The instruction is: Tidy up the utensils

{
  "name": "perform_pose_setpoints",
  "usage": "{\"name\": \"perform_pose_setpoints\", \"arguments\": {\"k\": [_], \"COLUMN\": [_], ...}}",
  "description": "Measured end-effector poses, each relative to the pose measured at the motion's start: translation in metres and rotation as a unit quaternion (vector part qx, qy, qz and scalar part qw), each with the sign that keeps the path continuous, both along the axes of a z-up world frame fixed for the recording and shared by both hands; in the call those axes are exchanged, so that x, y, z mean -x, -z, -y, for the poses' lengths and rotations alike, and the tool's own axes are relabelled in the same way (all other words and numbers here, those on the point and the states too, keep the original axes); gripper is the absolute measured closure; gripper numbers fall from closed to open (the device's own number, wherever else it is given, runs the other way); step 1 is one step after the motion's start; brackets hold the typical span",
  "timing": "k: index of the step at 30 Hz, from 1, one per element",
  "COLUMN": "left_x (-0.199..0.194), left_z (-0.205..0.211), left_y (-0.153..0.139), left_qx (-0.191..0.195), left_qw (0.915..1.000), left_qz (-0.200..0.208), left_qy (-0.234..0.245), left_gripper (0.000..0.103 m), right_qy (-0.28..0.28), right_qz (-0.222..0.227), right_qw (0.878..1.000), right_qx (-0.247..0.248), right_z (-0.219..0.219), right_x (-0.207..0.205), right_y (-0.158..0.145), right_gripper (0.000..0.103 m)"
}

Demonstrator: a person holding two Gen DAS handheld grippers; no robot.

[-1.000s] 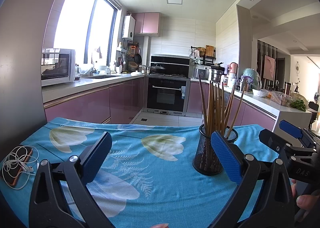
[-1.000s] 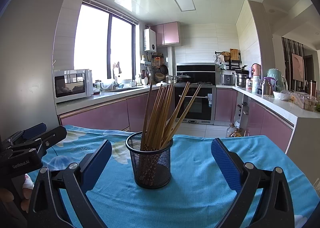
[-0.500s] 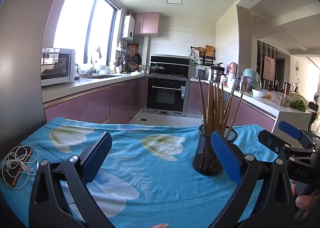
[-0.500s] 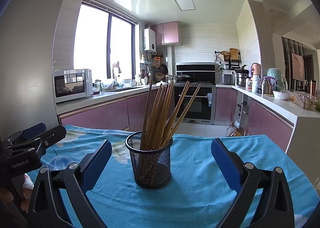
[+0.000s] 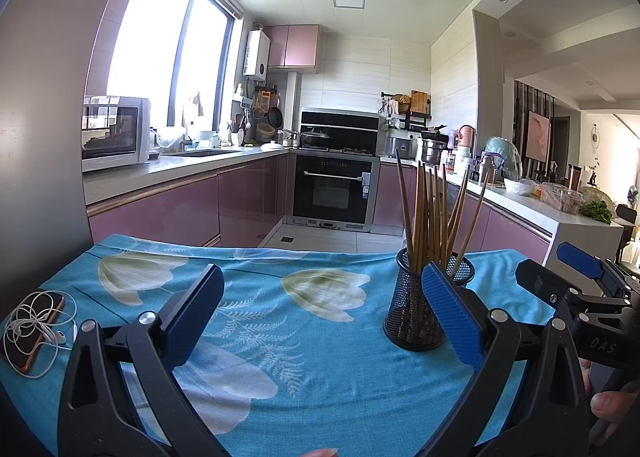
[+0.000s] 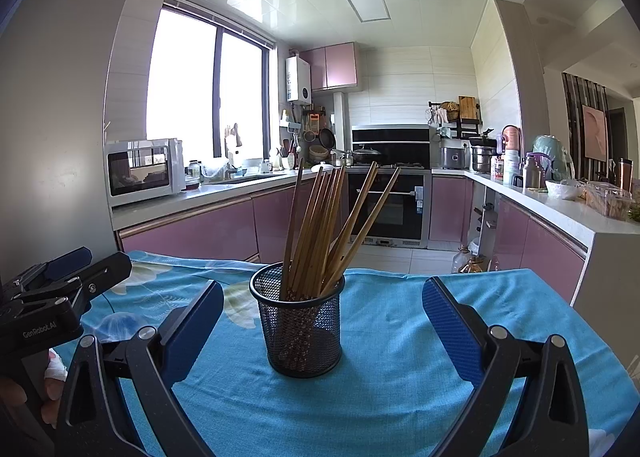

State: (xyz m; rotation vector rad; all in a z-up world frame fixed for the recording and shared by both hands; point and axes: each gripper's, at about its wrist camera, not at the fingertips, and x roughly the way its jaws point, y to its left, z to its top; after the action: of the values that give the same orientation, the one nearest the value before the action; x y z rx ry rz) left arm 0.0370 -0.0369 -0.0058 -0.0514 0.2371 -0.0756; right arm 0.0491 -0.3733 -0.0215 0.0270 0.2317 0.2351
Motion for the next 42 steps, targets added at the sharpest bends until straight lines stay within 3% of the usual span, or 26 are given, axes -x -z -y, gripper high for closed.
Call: {"name": "perform_pose_setpoints", "arguments": {"k": [42], "left_x": [0.0016], "left_z": [0.0020], "left_y": [0.0026], "left_qx": [-0.008], "left_qw": [1.0000], "left_qz": [0.000], "left_qy": [0.000], "left_gripper": [0.006], "right_qy": [0.006], "right_qz": [-0.006], "right_qw": [1.000], "right_qx": [-0.003], "right_z": [-0.0016], "right_x": [-0.0010], "right_y": [0.0034], "right_gripper": [0.007]}}
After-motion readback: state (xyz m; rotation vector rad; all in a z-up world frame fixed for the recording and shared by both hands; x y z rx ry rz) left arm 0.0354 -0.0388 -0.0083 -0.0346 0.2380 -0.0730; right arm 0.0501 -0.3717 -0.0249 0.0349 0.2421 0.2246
